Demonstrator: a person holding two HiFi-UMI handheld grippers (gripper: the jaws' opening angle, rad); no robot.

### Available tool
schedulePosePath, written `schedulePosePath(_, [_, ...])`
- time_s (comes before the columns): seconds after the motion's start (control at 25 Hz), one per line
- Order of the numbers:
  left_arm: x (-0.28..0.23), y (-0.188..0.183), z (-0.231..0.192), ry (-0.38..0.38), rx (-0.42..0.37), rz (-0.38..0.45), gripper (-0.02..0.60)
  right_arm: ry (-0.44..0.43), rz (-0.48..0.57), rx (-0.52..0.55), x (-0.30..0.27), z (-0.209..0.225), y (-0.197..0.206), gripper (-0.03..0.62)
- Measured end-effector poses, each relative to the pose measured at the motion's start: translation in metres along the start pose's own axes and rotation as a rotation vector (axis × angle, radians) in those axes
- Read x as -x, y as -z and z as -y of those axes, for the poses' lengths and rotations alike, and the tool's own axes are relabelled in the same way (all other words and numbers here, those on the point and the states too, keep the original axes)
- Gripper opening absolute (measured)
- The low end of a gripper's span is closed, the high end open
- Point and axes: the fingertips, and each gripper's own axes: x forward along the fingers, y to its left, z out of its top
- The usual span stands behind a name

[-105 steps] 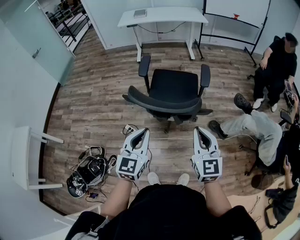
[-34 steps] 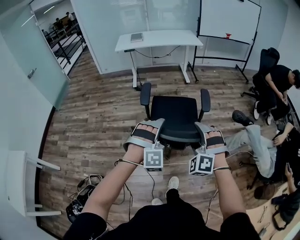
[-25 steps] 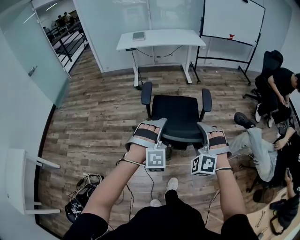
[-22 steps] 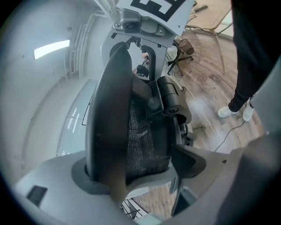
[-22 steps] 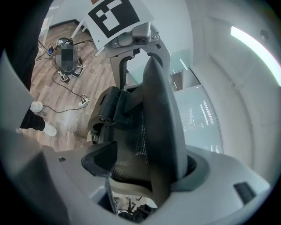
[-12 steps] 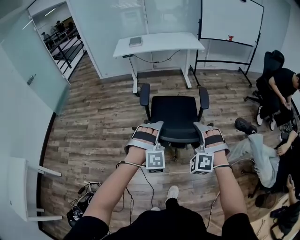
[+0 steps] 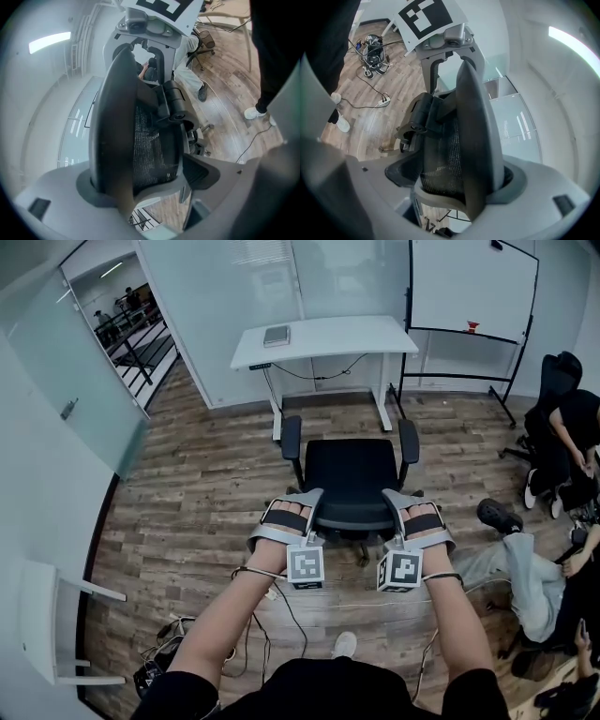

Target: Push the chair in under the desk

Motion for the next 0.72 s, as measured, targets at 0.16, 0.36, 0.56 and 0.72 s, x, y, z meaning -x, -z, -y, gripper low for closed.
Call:
schedulePosePath(0.16, [-0.026,0.007,-0.011,-0.012,-0.04,-0.029,0.44,-0.018,0.0,0.016,-0.022,0.009,0.011,0.416])
schedulePosePath(0.36, [-0.052,0.014,-0.027,-0.013,-0.046,-0.045,0.442,-0.029,0.0,0.019,-0.053,0.016,0.023,0.43])
schedulePosePath(0.56, [-0.079,0.019,-0.043,-0.018,-0.023,-0.052,0.442,-0.013,0.032,0.002,-0.082,0.033,0.031,0.43])
schedulePosePath(0.72, [-0.097,0.029,-0.057,-0.022,0.006,-0.042,0.442,-0.013,0.034,0.001,-0.105,0.045,0.031,0.43])
